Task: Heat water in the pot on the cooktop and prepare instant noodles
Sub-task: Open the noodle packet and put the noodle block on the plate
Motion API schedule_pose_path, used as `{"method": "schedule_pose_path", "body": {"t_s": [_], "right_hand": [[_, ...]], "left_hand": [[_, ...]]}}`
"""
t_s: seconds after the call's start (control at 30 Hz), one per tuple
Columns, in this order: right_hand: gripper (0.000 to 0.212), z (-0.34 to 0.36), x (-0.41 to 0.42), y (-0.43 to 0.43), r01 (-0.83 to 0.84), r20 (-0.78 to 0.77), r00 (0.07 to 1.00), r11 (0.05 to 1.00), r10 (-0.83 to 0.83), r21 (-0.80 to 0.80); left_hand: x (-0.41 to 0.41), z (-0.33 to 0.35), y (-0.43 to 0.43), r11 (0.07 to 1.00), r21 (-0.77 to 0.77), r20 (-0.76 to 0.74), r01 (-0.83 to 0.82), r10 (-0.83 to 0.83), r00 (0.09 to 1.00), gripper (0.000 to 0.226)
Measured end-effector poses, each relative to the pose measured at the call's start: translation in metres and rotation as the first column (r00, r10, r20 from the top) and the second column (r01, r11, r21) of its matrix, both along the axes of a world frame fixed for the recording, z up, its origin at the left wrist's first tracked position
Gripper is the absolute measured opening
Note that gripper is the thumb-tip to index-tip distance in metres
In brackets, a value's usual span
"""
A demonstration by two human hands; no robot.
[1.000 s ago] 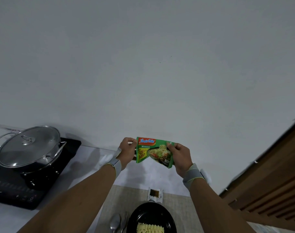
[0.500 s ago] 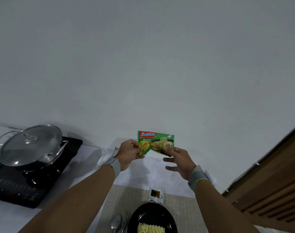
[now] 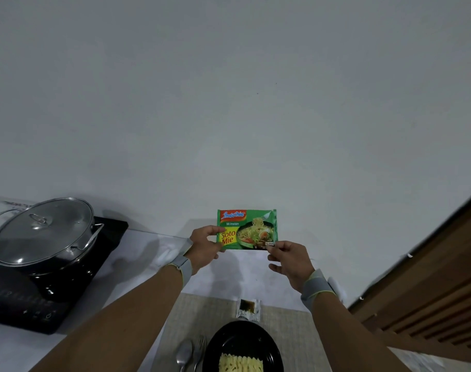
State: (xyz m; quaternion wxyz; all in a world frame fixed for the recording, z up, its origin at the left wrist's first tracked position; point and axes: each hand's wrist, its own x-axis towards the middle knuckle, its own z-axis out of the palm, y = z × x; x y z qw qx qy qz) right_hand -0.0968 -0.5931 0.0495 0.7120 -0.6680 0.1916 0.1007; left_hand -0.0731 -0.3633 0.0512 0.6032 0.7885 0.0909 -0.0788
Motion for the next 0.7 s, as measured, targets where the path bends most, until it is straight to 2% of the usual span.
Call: {"method": "schedule_pose_path", "body": {"t_s": [0.13,0.27,0.4,0.57,0.7], "right_hand": [[0.014,-0.014,-0.003,-0.003,0.031,-0.028,0.999,0.999,-0.030,0.018],[0.026,-0.027,-0.006,-0.006,0.061,-0.057,0.996,0.998,-0.062,-0.022],[0.025,-0.050,-0.005,-0.007,0.050,-0.033,0.998,0.981,-0.057,-0.188],[0.004,-0.083,-0.006,-0.016,-0.049,-0.021,0.999,0.864,0.045,-0.501],[0.014,-0.108,-0.010,-0.025,-0.158,-0.091,0.987,0.783,0.129,-0.601]], "left_hand": [[0.000,-0.009,0.001,0.998,0.044,-0.012,0.034,-0.033,0.999,0.038],[0.002,-0.026,-0.002,0.997,0.070,0.005,-0.033,0.033,0.999,0.013],[0.004,-0.053,-0.004,0.992,0.116,-0.018,-0.058,0.061,0.998,0.025],[0.003,-0.087,-0.005,0.980,0.200,-0.075,0.018,-0.003,0.997,0.010],[0.003,-0.115,-0.007,0.944,0.306,-0.158,0.125,-0.079,0.984,0.022]]}}
